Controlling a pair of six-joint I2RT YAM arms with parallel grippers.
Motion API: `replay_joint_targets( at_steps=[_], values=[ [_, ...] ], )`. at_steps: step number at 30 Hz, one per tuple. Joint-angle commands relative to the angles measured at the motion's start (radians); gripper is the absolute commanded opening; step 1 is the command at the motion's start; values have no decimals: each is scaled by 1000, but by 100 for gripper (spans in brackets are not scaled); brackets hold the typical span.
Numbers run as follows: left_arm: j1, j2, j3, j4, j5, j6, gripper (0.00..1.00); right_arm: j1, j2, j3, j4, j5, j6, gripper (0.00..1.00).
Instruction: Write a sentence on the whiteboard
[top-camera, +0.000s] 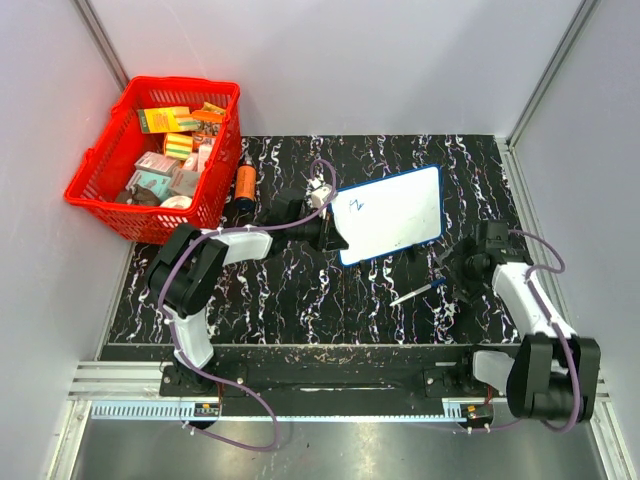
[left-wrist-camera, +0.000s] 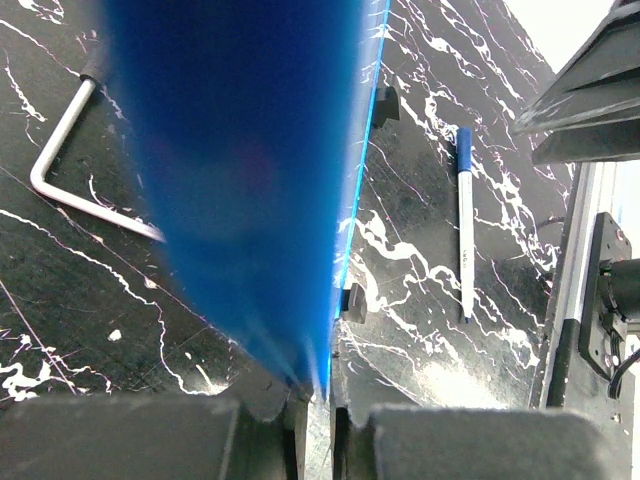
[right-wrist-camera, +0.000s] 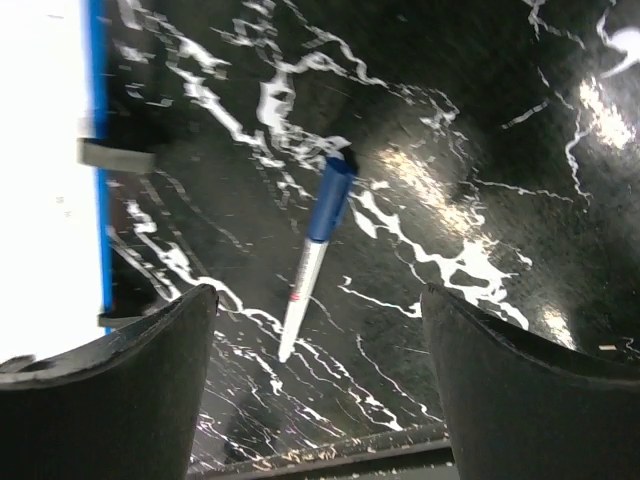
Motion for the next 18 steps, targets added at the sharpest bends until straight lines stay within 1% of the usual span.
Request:
replay_joint_targets(
  at_steps=[1, 4, 5, 7, 8, 9, 10, 12, 15, 17, 18],
  values=[
    [-13, 9, -50, -232, -79, 77, 0, 15, 109, 3, -19, -50, 32, 88],
    [-13, 0, -59, -225, -73, 74, 0, 50, 198, 42, -7, -31, 27, 86],
    [-13, -1, -61, -223, -74, 74, 0, 58, 244, 70, -10, -25, 27, 84],
    [-11, -8, -67, -223, -81, 79, 0, 66, 284, 96, -8, -29, 20, 83],
    [-11, -8, -65, -224, -84, 79, 0, 95, 322, 121, -10, -32, 18, 82],
    [-10, -9, -65, -226, -82, 79, 0, 104, 339, 131, -14, -29, 18, 80],
    [-8, -11, -68, -226, -84, 80, 0, 118, 353, 139, -16, -31, 20, 76],
    [-7, -14, -70, -226, -82, 80, 0, 153, 387, 161, -25, -25, 23, 72],
    [-5, -23, -73, -224, -82, 80, 0, 173, 427, 173, -40, -24, 30, 70],
    [-3, -26, -75, -228, -88, 82, 0, 178, 450, 178, -53, -29, 30, 68],
    [1, -29, -78, -226, -88, 82, 0, 184, 454, 179, -59, -28, 29, 64]
  ],
)
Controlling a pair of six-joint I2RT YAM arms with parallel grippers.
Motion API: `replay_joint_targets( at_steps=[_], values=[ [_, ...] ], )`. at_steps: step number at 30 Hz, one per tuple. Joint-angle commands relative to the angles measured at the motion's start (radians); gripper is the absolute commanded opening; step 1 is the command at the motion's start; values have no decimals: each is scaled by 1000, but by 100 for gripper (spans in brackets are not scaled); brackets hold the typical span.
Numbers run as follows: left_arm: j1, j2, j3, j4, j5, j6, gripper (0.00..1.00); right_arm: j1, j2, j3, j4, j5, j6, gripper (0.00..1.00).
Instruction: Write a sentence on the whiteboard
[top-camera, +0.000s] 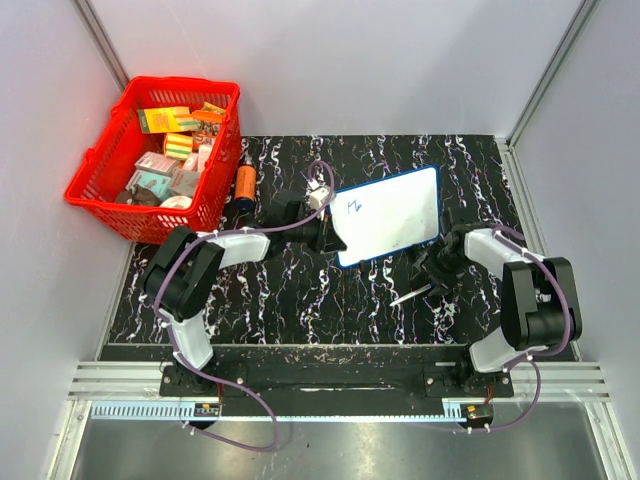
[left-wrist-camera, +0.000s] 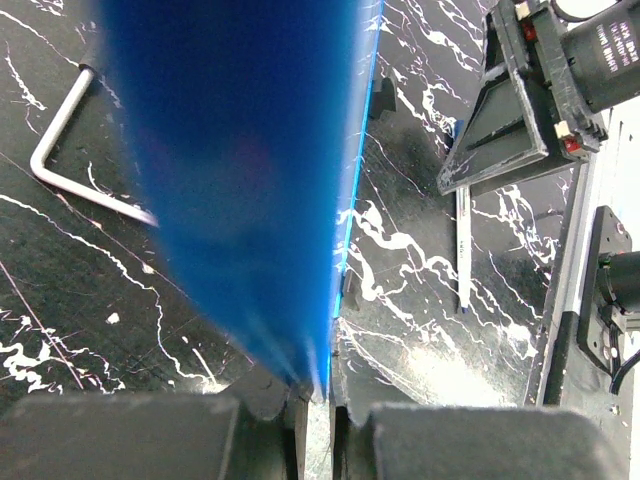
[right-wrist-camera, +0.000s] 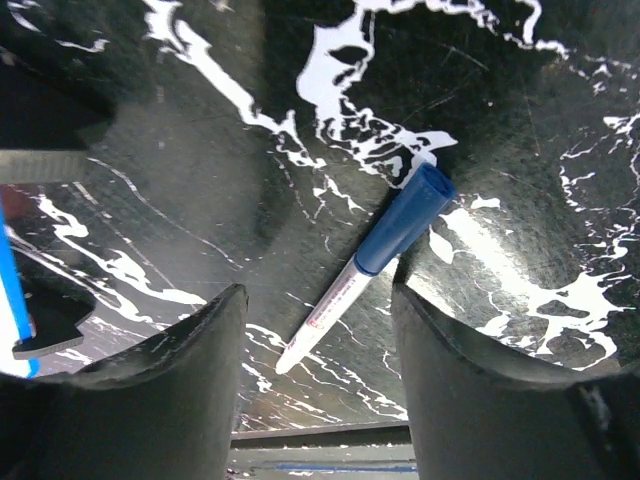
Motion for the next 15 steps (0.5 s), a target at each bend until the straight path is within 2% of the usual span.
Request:
replay_joint_targets(
  at_steps=[1, 4, 7, 14, 15],
  values=[
    [3, 4, -54, -216, -82, 72, 0, 19, 36, 33, -47, -3, 3, 56],
    [3, 2, -55, -210, -79, 69, 0, 23, 62, 54, -82, 22, -21, 55],
    [3, -1, -54, -207, -79, 69, 0, 32, 96, 85, -118, 46, -59, 41],
    [3, -10, -55, -208, -76, 72, 0, 72, 191, 100, -121, 45, -75, 38],
    [3, -12, -55, -208, -76, 72, 0, 78, 202, 100, -118, 43, -76, 31]
  ],
)
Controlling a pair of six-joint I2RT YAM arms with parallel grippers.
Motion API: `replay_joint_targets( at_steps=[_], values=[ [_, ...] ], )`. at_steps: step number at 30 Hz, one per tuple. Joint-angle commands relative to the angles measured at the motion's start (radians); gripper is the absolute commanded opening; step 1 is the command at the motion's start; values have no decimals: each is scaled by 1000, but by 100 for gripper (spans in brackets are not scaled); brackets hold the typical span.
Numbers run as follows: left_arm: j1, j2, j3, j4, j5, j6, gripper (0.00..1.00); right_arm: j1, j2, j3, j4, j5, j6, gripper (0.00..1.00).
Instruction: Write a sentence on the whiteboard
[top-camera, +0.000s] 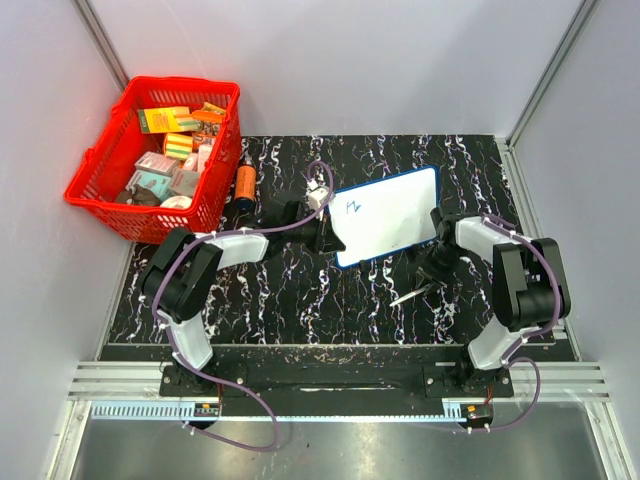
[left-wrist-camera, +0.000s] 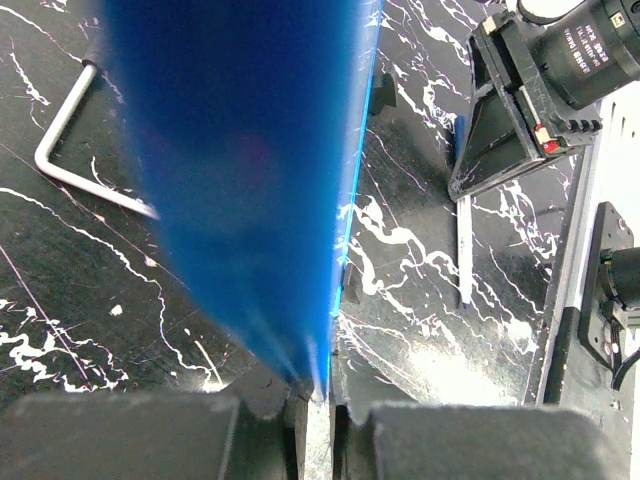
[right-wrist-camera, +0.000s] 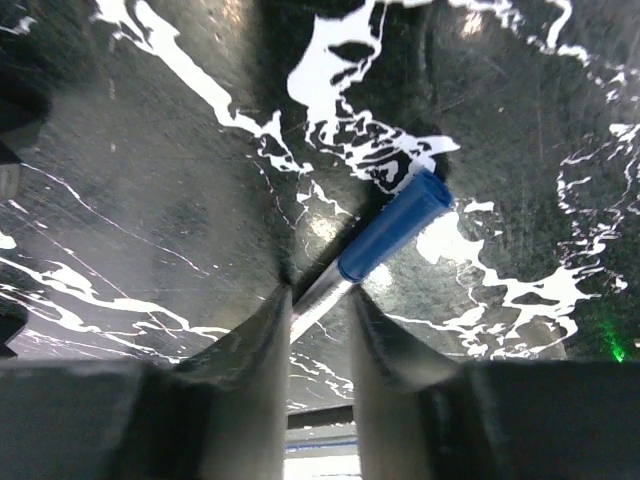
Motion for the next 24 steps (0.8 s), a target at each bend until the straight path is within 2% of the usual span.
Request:
replay_joint_targets(
  at_steps=[1, 2, 3, 5, 6, 7, 12, 19, 24],
  values=[
    [-1, 3, -45, -200, -74, 64, 0, 40, 75, 1, 7, 9, -12, 26],
    [-1, 3, -47, -200, -77, 64, 0, 48, 95, 1, 17, 2, -15, 22],
    [-1, 0, -48, -200, -76, 64, 0, 48, 107, 2, 18, 2, -20, 13],
    [-1, -3, -50, -200, -76, 62, 0, 48, 140, 4, 23, -2, -32, 9],
    [-1, -6, -51, -200, -76, 64, 0, 48, 149, 10, 17, 4, -37, 2],
    [-1, -8, -51, -200, -77, 64, 0, 49, 147, 13, 18, 5, -44, 1],
    [-1, -9, -50, -205, -80, 64, 0, 49, 74, 19, 8, 45, -64, 0],
    [0, -8, -45, -205, -82, 56, 0, 49, -222, 62, 43, 76, -113, 0],
    [-3, -3, -36, -220, -86, 50, 0, 49, -372, 85, 107, 81, -170, 0]
  ],
)
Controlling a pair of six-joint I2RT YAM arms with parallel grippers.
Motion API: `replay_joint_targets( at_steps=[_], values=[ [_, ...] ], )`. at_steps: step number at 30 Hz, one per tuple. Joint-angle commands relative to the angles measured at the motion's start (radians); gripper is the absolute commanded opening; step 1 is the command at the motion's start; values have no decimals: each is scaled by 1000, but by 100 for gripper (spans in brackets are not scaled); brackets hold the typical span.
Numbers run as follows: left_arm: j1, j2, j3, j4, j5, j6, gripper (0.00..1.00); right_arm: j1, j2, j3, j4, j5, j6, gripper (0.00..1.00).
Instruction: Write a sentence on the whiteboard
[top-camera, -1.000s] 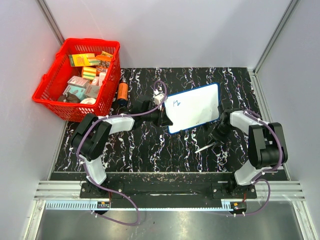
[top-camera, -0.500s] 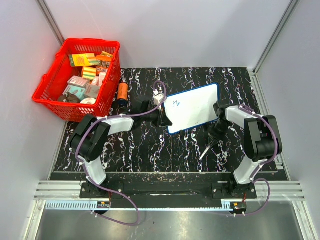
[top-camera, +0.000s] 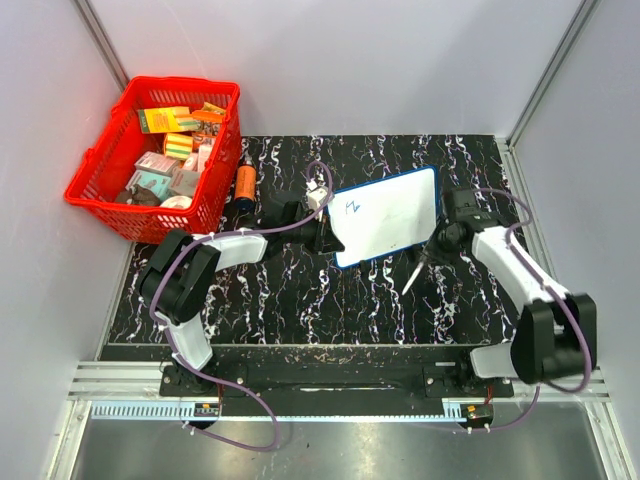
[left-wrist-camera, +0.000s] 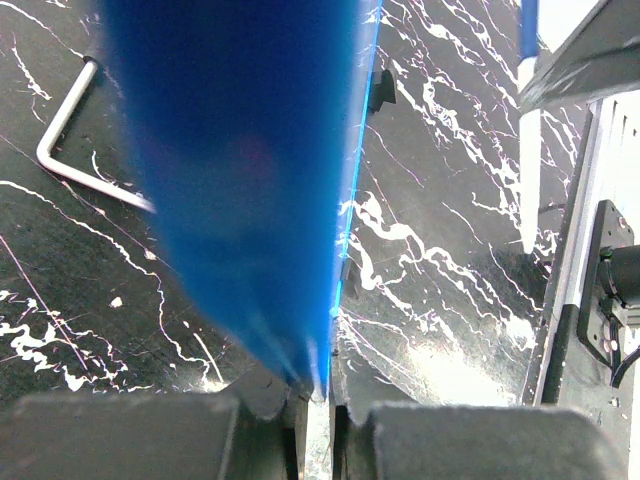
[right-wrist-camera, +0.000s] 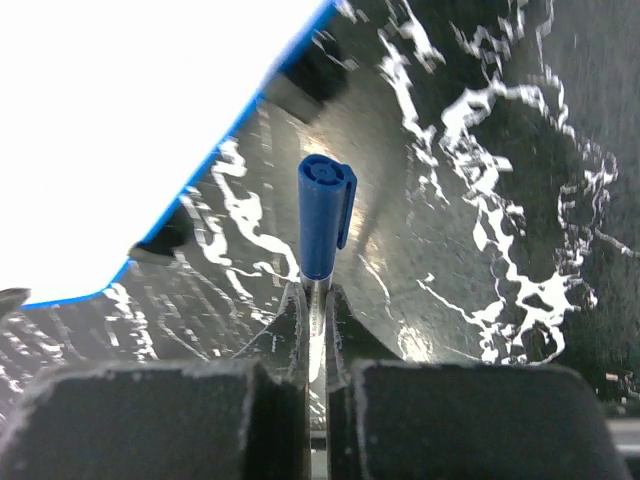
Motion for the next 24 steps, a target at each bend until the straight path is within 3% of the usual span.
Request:
replay_joint_targets(
  at_steps=[1, 6, 11, 24],
  values=[
    [-2, 14, -25, -210, -82, 43, 0, 8, -145, 55, 107, 55, -82, 0],
    [-3, 17, -16, -222, -81, 32, 0, 8, -298, 17, 275, 108, -160, 0],
    [-3, 17, -7, -245, -78, 24, 0, 10, -511, -118, 582, 101, -168, 0],
    [0, 17, -7, -261, -50, 21, 0, 40, -631, -332, 1090, -65, -262, 0]
  ],
)
